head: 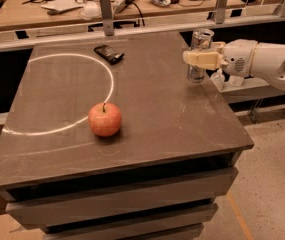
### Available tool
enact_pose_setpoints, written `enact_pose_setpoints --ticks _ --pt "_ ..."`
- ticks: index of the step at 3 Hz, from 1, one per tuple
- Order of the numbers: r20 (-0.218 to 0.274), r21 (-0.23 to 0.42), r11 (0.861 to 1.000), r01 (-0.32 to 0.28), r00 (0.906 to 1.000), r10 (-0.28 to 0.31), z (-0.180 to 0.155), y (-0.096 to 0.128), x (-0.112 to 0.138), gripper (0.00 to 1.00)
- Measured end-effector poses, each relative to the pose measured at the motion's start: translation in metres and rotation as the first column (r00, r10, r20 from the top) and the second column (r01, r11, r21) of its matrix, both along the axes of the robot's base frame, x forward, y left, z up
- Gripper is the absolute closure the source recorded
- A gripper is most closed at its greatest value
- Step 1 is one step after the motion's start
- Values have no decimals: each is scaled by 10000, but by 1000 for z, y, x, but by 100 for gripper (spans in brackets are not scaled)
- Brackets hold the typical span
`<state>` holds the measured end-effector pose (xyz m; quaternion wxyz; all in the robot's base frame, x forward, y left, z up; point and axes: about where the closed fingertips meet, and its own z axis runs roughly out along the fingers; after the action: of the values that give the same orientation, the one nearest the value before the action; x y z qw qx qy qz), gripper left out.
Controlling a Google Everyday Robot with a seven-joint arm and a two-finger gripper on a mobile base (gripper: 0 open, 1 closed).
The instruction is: Move redbull can near apple
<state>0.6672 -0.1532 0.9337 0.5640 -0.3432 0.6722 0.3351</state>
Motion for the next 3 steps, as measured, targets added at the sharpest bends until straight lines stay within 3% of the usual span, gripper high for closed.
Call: enact_pose_setpoints --ticks 1,3 --pt "16 156 9995 -289 9996 289 2 7 -1 100" --pt "75 21 9793 -2026 9792 2026 33 36 -49 100"
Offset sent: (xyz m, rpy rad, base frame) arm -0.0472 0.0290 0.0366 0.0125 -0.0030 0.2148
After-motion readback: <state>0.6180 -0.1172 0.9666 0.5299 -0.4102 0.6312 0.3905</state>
